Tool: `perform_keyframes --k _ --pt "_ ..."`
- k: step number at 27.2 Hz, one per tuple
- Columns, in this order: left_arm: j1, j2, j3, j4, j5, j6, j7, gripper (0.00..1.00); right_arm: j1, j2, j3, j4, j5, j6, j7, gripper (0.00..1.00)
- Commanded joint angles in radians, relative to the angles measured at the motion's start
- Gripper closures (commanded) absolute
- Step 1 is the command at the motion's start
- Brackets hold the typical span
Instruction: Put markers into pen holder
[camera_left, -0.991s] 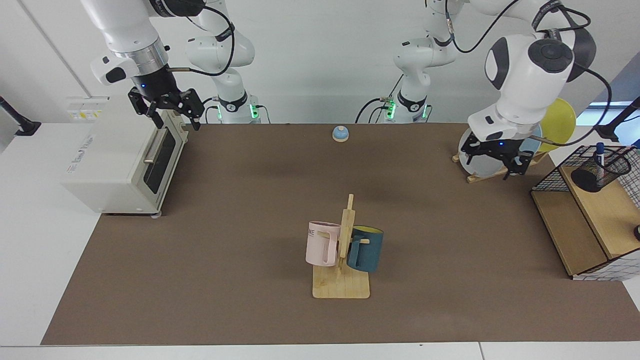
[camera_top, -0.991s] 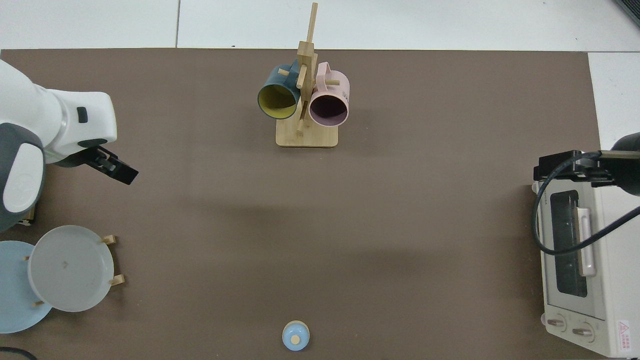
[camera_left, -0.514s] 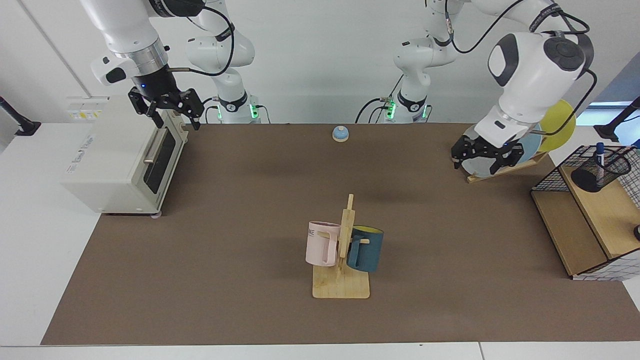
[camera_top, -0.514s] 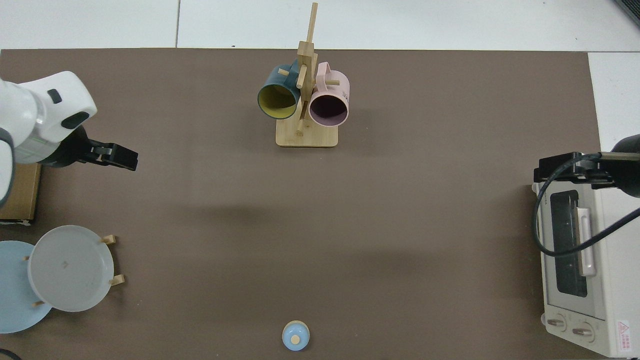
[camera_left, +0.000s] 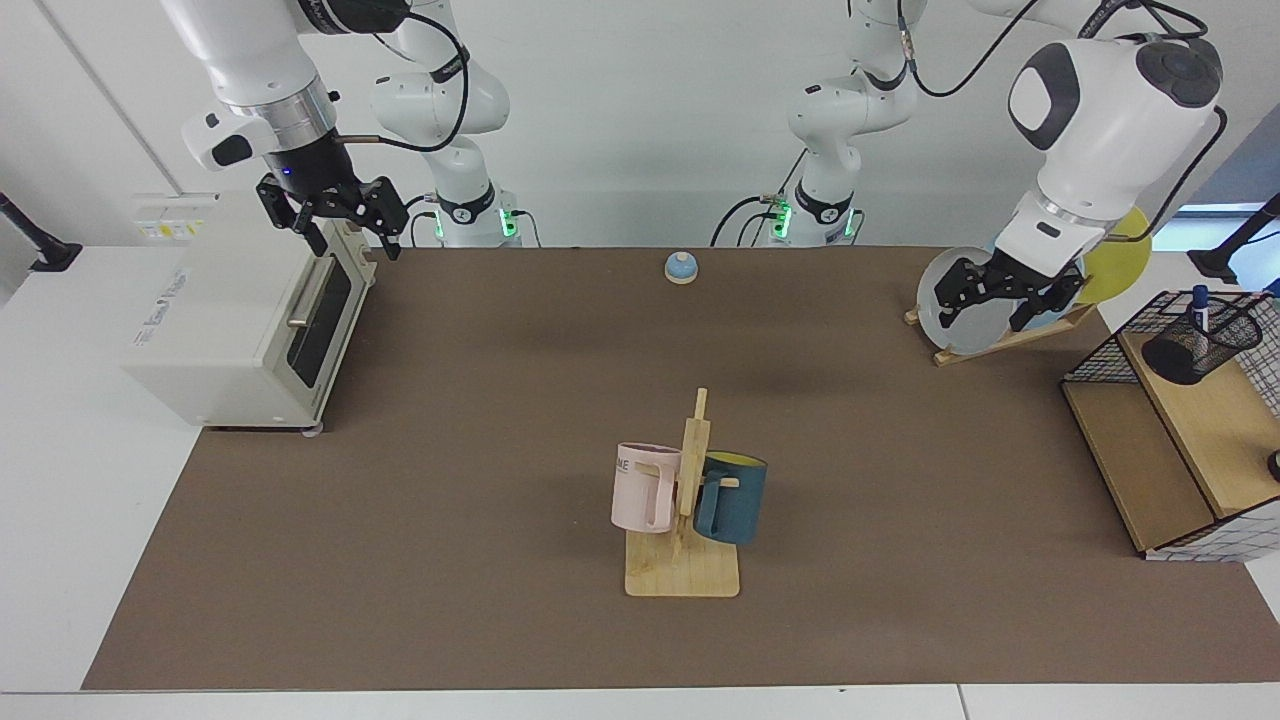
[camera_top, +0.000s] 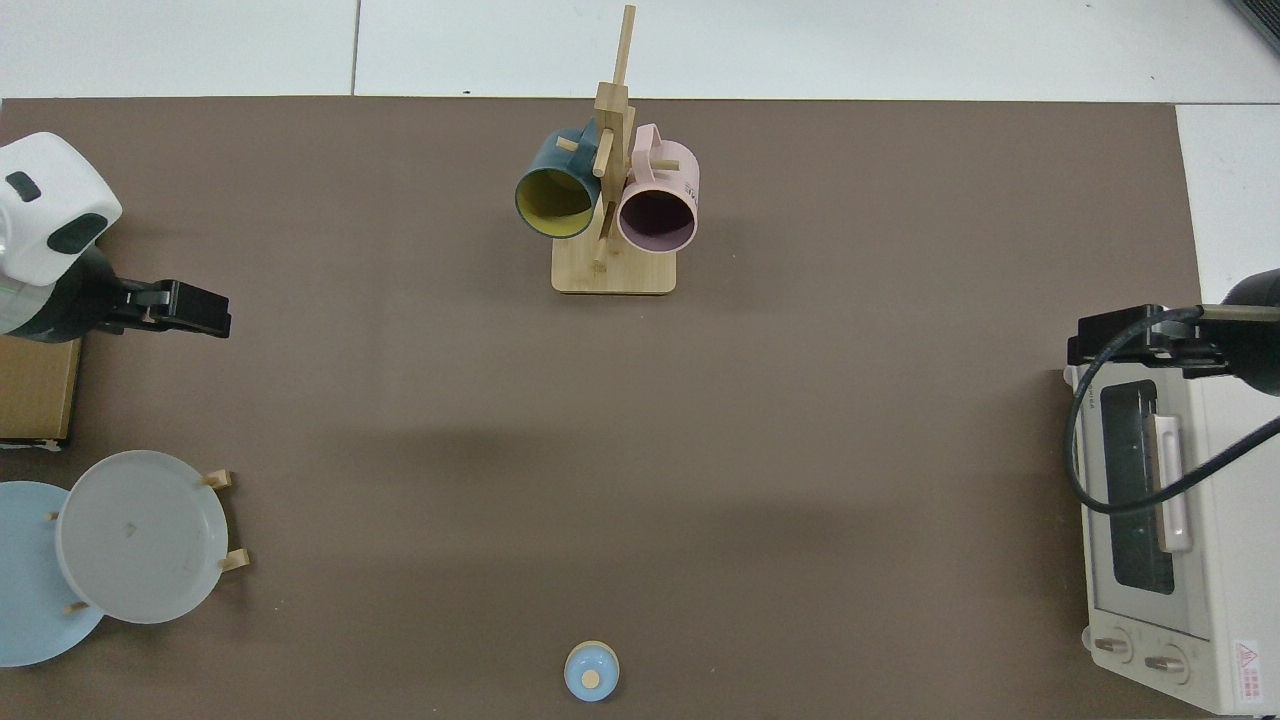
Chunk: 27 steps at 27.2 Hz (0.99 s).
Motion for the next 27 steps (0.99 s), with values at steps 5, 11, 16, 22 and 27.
perform_keyframes --k 5,11,16,22,27 --pt "-0.189 -0.084 0.178 -0.033 0.026 -0.038 -0.043 0.00 -0.017 -0.022 0.010 -0.020 0.024 -0.005 -0.013 0.00" --pt "-0.290 -0.106 0.297 -0.058 0.002 -0.016 -0.020 0.00 -0.017 -0.022 0.010 -0.020 0.024 -0.005 -0.015 0.00" --pt "-0.318 -0.098 0.373 -0.082 0.005 0.037 0.093 0.00 -0.017 -0.022 0.010 -0.020 0.024 -0.005 -0.015 0.00" --pt "-0.304 -0.070 0.374 -0.073 0.017 0.068 0.110 0.00 -0.017 -0.022 0.010 -0.020 0.024 -0.005 -0.015 0.00" --pt "-0.304 -0.079 0.368 -0.075 0.008 0.051 0.093 0.00 -0.017 -0.022 0.010 -0.022 0.024 -0.003 -0.015 0.00"
